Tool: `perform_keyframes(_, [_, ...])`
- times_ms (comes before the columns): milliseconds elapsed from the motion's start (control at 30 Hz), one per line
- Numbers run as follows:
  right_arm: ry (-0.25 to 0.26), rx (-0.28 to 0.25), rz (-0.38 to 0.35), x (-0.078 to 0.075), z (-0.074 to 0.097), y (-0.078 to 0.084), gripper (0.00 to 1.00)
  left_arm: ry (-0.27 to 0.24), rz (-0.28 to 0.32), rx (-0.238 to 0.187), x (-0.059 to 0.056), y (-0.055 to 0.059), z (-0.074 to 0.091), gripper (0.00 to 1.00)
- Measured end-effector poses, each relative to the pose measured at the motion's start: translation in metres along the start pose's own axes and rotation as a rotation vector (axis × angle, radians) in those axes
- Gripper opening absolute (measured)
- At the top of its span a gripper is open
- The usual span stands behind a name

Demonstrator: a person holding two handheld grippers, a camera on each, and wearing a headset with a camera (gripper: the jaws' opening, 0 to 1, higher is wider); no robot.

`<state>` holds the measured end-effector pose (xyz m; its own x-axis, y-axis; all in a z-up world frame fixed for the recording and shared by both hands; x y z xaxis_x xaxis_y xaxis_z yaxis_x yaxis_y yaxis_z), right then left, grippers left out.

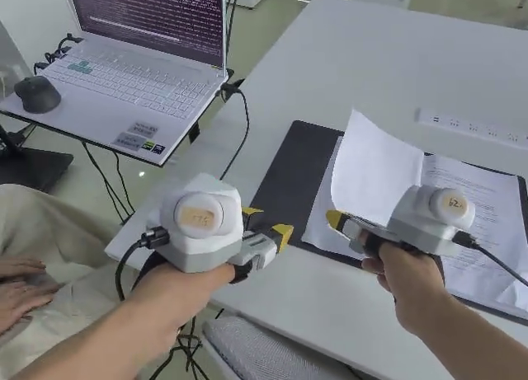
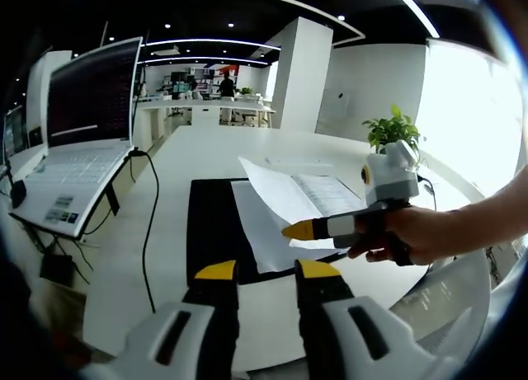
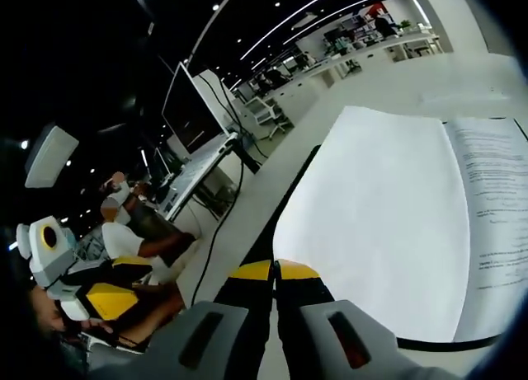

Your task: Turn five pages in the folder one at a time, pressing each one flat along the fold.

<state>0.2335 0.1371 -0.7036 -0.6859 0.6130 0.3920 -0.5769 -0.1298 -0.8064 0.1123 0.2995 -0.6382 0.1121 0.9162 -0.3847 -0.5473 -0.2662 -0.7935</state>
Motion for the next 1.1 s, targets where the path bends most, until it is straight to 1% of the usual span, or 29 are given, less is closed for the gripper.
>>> perform_keyframes(167, [0.009, 0.047, -0.015, -0.011, -0.017, 0.01, 0.0, -0.008, 0.011, 0.005, 0.003, 0.003, 0.001, 0.25])
perform_keyframes(200, [0.011, 0.048, -0.014, -0.011, -0.017, 0.011, 0.0, -0.009, 0.012, 0.006, 0.003, 0.003, 0.001, 0.25])
perform_keyframes(233, [0.018, 0.06, -0.009, -0.012, -0.019, 0.013, 0.0, -0.013, 0.011, 0.007, 0.003, 0.003, 0.002, 0.25])
perform_keyframes(300, [0.013, 0.068, -0.021, -0.014, -0.023, 0.017, 0.0, -0.015, 0.016, 0.009, 0.004, 0.004, 0.001, 0.24])
perform_keyframes(333, [0.019, 0.077, -0.02, -0.016, -0.025, 0.019, 0.0, -0.015, 0.016, 0.009, 0.004, 0.004, 0.001, 0.24])
perform_keyframes(400, [0.012, 0.085, -0.035, -0.016, -0.027, 0.023, 0.0, -0.016, 0.011, 0.018, 0.003, 0.005, 0.0, 0.24])
perform_keyframes(467, [0.013, 0.09, -0.035, -0.017, -0.028, 0.026, 0.01, -0.015, 0.009, 0.02, 0.004, 0.005, -0.002, 0.24])
perform_keyframes(567, [0.009, 0.1, -0.057, -0.018, -0.029, 0.03, 0.03, -0.014, 0.009, 0.021, 0.003, 0.004, -0.004, 0.24])
perform_keyframes(667, [0.003, 0.095, -0.071, -0.017, -0.028, 0.032, 0.04, -0.013, 0.001, 0.027, 0.003, 0.004, -0.008, 0.24])
perform_keyframes(833, [-0.025, 0.084, -0.087, -0.015, -0.029, 0.034, 0.09, -0.011, -0.006, 0.043, 0.002, 0.006, -0.014, 0.24])
perform_keyframes(900, [-0.039, 0.083, -0.096, -0.015, -0.028, 0.034, 0.08, -0.009, -0.005, 0.051, 0.002, 0.007, -0.017, 0.24])
perform_keyframes(1000, [-0.064, 0.067, -0.122, -0.015, -0.023, 0.032, 0.08, -0.003, -0.013, 0.066, 0.0, 0.009, -0.023, 0.24])
perform_keyframes(1100, [-0.087, 0.051, -0.138, -0.016, -0.016, 0.029, 0.06, 0.003, -0.017, 0.081, -0.002, 0.011, -0.029, 0.24])
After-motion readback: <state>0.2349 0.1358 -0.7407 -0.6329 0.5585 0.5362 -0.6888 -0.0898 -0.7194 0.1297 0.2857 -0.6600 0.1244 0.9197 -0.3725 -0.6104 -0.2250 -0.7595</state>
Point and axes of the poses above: the centre of the closed fingertips' face, and the gripper's own axes: z roughly backward along the fingers, x roughly to its left, y roughly out of its underside, the point moved 10 cm from there along z, roughly backward along the fingers, and after that the axes turned 14 degrees about z, right-handed, at the moved point
